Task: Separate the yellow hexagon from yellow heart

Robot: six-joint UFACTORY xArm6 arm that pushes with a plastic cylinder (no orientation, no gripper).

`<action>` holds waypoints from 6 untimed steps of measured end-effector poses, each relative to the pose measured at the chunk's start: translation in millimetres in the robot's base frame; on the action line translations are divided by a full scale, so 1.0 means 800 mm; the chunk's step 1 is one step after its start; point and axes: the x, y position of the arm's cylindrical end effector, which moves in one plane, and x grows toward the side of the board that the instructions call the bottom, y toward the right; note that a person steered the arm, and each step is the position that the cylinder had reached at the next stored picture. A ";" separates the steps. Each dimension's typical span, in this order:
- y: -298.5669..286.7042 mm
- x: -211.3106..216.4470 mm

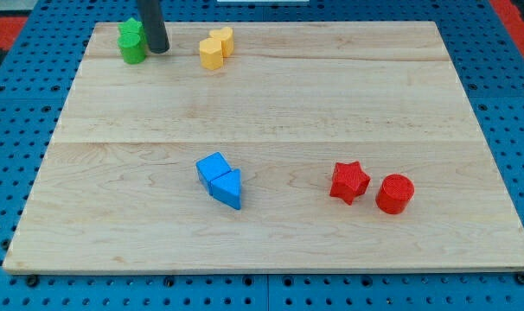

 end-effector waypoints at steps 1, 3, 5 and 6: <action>0.071 -0.015; 0.214 0.062; 0.163 0.161; 0.099 0.127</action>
